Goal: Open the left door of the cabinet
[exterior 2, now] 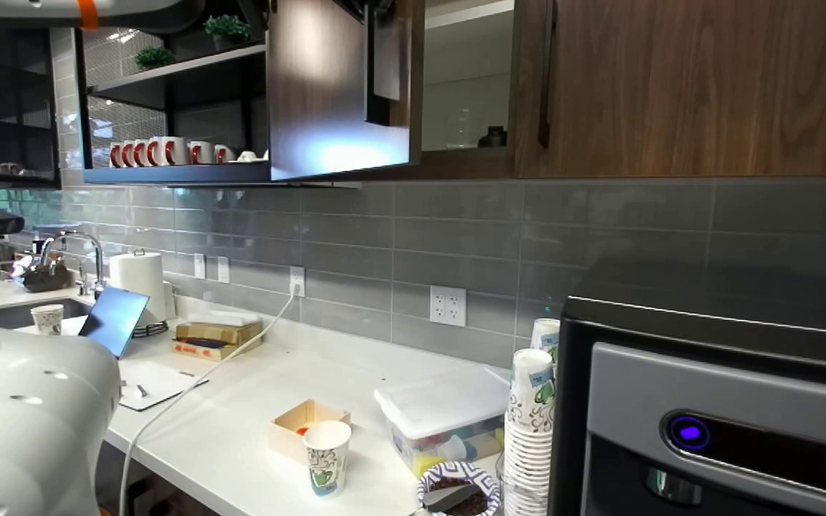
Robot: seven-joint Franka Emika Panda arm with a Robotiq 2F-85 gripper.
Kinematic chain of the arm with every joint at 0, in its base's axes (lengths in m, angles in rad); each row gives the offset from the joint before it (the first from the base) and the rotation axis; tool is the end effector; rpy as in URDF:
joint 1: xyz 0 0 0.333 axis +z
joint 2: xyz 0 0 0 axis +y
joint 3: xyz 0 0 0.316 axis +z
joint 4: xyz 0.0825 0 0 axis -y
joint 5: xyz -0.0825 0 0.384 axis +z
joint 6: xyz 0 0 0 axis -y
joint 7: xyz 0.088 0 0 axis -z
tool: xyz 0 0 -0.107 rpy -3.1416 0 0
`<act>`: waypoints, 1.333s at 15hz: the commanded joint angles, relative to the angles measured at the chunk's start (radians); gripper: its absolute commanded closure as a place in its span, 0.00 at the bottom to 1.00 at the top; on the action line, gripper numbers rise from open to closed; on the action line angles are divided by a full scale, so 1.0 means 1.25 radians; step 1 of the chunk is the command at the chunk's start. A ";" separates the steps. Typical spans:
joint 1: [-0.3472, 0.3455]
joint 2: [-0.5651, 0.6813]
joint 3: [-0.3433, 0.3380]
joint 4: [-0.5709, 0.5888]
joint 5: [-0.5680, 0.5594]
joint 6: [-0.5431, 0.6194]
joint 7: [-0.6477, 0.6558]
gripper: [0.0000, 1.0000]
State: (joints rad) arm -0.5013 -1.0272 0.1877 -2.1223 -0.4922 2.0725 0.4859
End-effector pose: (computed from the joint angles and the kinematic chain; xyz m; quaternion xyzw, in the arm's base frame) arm 0.2195 -0.0330 0.8306 0.7719 -0.3231 0.4626 0.2927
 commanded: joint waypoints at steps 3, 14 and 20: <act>0.013 -0.013 -0.030 -0.028 -0.047 0.020 -0.026 0.00; 0.083 0.180 -0.074 0.050 -0.009 0.180 -0.128 0.00; 0.151 0.312 -0.102 0.117 0.030 0.226 -0.194 0.00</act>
State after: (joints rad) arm -0.3704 -0.7264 0.0858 -2.0440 -0.4932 2.3491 0.3063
